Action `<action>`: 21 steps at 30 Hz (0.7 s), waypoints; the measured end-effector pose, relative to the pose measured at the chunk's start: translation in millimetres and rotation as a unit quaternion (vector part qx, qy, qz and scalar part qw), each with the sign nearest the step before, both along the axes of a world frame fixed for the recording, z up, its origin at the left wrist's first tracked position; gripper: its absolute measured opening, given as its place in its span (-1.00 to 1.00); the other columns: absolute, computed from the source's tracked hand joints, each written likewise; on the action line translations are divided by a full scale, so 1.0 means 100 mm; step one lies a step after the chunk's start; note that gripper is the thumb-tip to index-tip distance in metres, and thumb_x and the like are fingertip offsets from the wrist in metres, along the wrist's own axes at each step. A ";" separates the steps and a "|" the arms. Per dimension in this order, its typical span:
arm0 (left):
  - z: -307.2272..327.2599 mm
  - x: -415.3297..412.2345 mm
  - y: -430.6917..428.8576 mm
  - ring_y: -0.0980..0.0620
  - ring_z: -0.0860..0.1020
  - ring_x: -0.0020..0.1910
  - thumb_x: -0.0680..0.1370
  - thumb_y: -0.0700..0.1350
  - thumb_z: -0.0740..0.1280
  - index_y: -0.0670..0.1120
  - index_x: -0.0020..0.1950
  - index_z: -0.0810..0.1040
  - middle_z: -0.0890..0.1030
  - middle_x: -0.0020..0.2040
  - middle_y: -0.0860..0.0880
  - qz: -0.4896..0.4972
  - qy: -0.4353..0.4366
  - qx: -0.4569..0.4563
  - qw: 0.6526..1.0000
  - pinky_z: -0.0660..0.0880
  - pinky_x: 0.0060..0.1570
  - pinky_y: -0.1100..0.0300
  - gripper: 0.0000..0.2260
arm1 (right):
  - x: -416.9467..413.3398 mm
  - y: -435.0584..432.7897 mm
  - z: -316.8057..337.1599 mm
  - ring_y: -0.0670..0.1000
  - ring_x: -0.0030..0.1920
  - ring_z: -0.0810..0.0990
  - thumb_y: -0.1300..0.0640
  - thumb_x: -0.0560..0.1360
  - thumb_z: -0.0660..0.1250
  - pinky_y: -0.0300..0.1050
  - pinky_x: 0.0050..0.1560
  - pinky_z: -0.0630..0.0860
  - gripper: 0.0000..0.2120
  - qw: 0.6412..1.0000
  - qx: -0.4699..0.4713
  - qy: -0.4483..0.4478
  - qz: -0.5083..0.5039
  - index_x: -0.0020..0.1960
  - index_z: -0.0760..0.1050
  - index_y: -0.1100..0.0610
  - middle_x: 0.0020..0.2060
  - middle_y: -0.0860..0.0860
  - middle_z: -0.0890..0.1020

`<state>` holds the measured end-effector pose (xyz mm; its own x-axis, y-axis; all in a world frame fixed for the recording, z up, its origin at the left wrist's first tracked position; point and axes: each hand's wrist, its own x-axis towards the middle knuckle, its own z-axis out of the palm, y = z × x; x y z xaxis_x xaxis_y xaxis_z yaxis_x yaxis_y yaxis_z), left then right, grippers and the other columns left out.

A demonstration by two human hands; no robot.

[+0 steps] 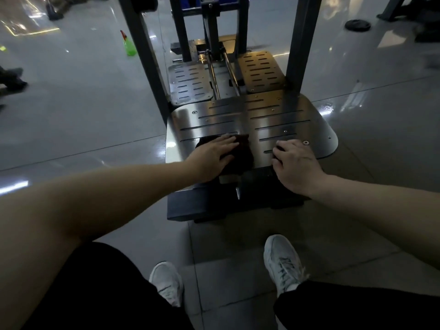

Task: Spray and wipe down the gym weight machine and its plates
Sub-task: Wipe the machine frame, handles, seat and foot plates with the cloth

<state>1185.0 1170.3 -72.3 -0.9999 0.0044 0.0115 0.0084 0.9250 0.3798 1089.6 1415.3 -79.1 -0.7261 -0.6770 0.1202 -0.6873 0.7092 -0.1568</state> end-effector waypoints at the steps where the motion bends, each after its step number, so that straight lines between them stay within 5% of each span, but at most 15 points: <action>1: -0.01 0.13 -0.06 0.13 0.12 0.61 0.69 -0.05 0.24 0.02 0.58 0.35 0.28 0.60 0.10 -0.003 -0.004 -0.002 1.000 0.05 0.57 0.15 -0.57 | -0.01 0.00 0.01 0.18 0.34 0.43 0.04 0.63 0.20 0.15 0.34 0.39 -0.66 1.000 0.008 -0.004 -0.005 0.24 0.60 0.22 0.33 0.14 0.54; 9: 0.01 0.93 -0.49 0.02 0.48 0.43 0.63 -0.16 0.36 0.00 0.40 0.58 0.52 0.43 0.07 0.064 0.067 -0.014 0.996 0.43 0.42 -0.03 -0.67 | 0.18 -0.07 0.17 0.18 0.44 0.31 -0.04 0.64 0.17 0.13 0.39 0.33 -0.61 0.995 0.086 -0.033 -0.026 0.34 0.50 0.14 0.44 0.14 0.42; 16: 0.09 1.40 -0.35 -0.15 0.65 -0.10 0.58 -0.01 0.23 0.02 0.15 0.67 0.71 -0.03 -0.04 0.156 0.065 -0.006 0.986 0.58 -0.05 -0.06 -0.74 | 0.89 -0.23 0.32 0.15 0.46 0.30 0.06 0.60 0.27 0.10 0.46 0.26 -0.59 0.993 -0.029 -0.060 0.096 0.43 0.49 0.13 0.43 0.09 0.42; 19: 0.19 1.69 -0.19 -0.04 0.61 -0.24 0.62 -0.03 0.25 0.09 0.04 0.67 0.65 -0.18 0.09 0.200 0.043 0.039 0.978 0.54 -0.15 0.07 -0.81 | 1.29 -0.43 0.24 0.12 0.29 0.50 0.03 0.64 0.29 0.04 0.34 0.43 -0.69 0.958 -0.066 -0.272 0.064 0.32 0.59 0.11 0.25 0.08 0.58; 21: 0.20 1.86 -0.10 0.07 0.57 -0.41 0.63 -0.09 0.27 0.12 -0.02 0.66 0.60 -0.29 0.14 0.208 0.019 0.065 0.976 0.52 -0.26 0.12 -0.81 | 1.60 -0.58 0.17 0.16 0.10 0.63 -0.03 0.66 0.27 0.07 0.11 0.54 -0.69 0.853 -0.170 -0.490 -0.056 0.16 0.63 0.18 0.06 0.13 0.68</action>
